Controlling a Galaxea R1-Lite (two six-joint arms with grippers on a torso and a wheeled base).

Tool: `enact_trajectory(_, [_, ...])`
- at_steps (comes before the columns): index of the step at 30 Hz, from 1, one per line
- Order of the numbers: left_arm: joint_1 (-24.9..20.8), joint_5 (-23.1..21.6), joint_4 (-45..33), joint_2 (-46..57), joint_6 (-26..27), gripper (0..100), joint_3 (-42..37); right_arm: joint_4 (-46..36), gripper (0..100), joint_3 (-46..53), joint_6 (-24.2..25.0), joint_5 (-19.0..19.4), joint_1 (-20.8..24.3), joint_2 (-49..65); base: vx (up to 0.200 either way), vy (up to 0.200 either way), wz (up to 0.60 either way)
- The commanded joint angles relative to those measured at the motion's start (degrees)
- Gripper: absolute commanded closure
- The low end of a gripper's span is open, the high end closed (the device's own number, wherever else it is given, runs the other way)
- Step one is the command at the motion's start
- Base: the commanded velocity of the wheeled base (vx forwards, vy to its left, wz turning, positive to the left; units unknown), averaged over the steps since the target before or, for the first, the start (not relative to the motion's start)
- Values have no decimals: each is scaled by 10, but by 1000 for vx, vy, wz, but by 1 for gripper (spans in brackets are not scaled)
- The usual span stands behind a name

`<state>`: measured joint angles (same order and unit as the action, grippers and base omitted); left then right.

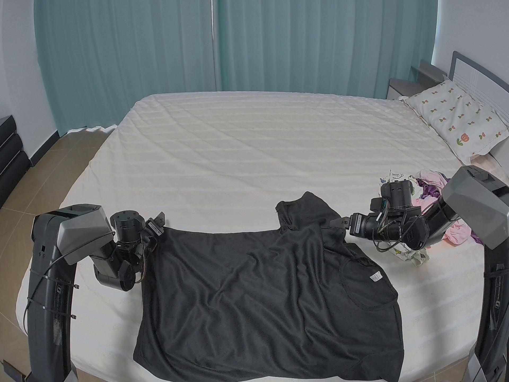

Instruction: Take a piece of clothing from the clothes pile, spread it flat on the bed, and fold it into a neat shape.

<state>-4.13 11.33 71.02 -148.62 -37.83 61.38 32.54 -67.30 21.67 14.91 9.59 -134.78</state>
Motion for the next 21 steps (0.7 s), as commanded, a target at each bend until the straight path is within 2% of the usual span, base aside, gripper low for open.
enact_trajectory(1, [0, 0, 0, 0, -1, 0, -3, -17, 0, -56, 19, -19, 17, -60, 0, 0, 0])
enact_trajectory(6, [-1, 0, 0, -1, -1, 0, -3, -18, 0, -77, 54, -23, 22, -77, 0, 0, 0])
enact_trajectory(7, [-1, 0, 0, -1, -1, 0, -3, -19, 100, -81, 61, -23, 22, -80, 0, 0, 0])
enact_trajectory(10, [-2, 0, 0, -1, -1, 0, -3, -18, 100, -97, 73, -27, 23, -94, 0, 0, 0])
enact_trajectory(14, [-2, 0, 0, -2, -1, 0, -4, -16, 100, -137, 111, -66, 18, -109, 0, 0, 0])
enact_trajectory(15, [-2, 0, 0, -2, -1, 0, -4, -16, 100, -137, 111, -66, 18, -109, 0, 0, 0])
enact_trajectory(16, [-2, 0, 0, -2, 0, 0, -4, -16, 100, -150, 138, -67, 12, -105, 0, 0, 0])
enact_trajectory(19, [-3, 0, 0, -2, -1, 0, -3, -13, 100, -173, 169, -70, -2, -102, 0, 0, 0])
enact_trajectory(21, [-3, 0, 0, -2, -1, 0, -3, -11, 100, -186, 176, -73, -14, -103, 0, 0, 0])
